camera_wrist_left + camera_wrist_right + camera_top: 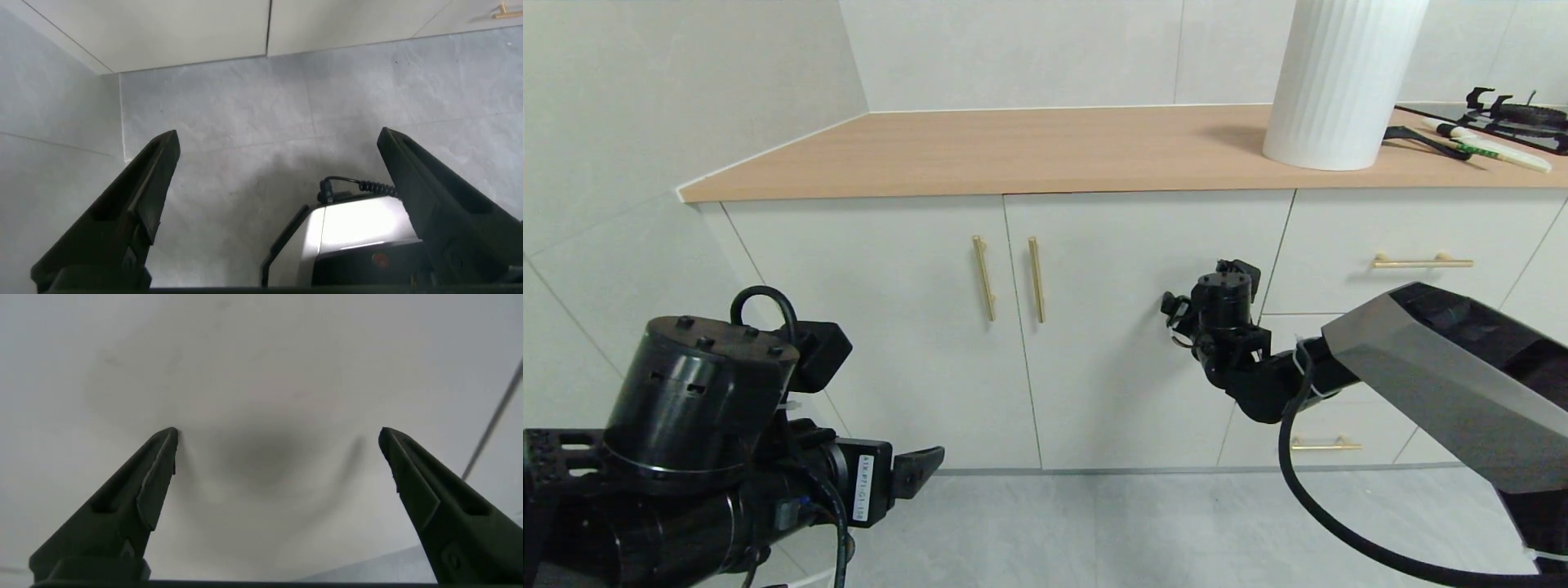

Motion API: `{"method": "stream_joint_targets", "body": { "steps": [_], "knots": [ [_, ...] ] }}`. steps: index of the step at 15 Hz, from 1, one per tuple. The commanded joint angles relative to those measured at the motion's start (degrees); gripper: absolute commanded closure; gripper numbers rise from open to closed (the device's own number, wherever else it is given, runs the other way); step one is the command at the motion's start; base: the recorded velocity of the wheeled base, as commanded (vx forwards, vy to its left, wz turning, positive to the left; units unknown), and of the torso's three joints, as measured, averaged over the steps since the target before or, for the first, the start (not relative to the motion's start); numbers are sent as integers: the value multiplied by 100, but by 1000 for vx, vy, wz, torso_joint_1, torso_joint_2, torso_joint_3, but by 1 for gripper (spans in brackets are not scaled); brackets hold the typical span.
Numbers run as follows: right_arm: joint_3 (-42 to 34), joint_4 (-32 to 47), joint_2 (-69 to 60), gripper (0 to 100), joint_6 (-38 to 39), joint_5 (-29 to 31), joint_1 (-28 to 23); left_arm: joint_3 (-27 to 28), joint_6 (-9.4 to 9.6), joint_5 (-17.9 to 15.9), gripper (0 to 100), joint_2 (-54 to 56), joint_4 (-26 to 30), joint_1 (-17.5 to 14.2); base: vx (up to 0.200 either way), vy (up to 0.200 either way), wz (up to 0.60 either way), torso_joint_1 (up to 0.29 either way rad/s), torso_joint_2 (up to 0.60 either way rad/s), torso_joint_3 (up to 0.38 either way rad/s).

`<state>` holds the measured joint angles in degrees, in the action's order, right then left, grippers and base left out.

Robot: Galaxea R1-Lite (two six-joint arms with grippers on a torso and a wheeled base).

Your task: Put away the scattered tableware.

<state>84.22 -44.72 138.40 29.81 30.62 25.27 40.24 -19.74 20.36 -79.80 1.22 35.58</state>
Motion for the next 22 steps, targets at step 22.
{"method": "stream_joint_targets", "body": {
  "steps": [22],
  "knots": [
    [-5144,4129,-9806,0,-1917,-1691,4,-456,647,144,0,3462,-122,-860,0,0,0,0,0,0]
  ]
}}
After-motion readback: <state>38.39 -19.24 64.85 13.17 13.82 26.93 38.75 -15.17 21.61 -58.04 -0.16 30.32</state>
